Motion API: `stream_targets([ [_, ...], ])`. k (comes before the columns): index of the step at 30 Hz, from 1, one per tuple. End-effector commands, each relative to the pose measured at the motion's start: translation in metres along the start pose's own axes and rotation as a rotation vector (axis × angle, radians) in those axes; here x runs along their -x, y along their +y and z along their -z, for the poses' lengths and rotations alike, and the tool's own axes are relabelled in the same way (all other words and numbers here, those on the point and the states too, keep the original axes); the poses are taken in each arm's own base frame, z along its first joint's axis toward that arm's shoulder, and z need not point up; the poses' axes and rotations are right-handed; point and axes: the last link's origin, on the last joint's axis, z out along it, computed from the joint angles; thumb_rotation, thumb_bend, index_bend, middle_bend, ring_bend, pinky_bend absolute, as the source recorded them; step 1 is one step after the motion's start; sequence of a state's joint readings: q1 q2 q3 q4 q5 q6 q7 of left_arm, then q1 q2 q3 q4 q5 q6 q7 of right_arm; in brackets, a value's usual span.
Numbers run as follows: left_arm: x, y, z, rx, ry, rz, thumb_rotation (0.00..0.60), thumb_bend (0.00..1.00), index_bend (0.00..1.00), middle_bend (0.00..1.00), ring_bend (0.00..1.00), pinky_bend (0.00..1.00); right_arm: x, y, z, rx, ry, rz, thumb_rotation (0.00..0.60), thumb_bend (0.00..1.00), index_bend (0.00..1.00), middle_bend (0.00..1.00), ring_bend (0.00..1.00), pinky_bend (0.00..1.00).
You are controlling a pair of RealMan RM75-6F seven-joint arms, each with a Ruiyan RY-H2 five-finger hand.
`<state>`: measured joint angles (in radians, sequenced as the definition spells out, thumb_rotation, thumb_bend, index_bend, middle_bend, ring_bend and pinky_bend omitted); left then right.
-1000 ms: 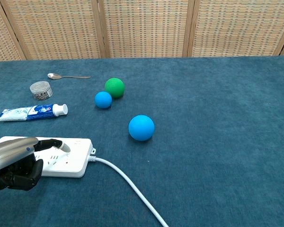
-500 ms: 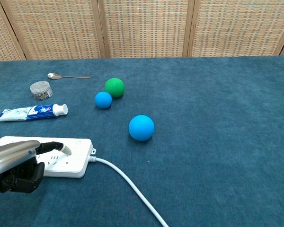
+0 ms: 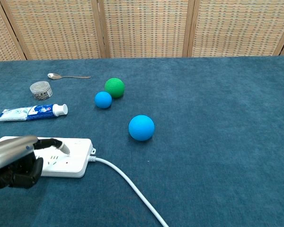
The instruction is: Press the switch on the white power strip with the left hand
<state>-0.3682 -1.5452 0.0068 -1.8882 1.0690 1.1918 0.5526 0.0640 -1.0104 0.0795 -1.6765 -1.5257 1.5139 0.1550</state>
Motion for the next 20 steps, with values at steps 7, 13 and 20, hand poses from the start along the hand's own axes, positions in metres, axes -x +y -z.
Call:
stream_targets([
  [7, -0.081, -0.031, 0.039, 0.077, 0.482, 0.061, 0.600, 0.00, 0.00, 0.17, 0.17, 0.15, 0.000, -0.001, 0.001, -0.006, 0.000, -0.001, 0.600, 0.00, 0.00, 0.00, 0.00, 0.00],
  [13, -0.100, -0.090, 0.079, -0.069, 0.432, -0.081, 0.600, 0.00, 0.00, 0.00, 0.00, 0.00, 0.003, -0.005, 0.002, -0.013, -0.003, 0.015, 0.600, 0.00, 0.00, 0.00, 0.00, 0.00],
  [20, -0.110, -0.125, 0.106, -0.167, 0.510, -0.070, 0.584, 0.00, 0.00, 0.00, 0.00, 0.00, 0.007, -0.008, 0.004, -0.017, -0.002, 0.039, 0.600, 0.00, 0.00, 0.00, 0.00, 0.00],
])
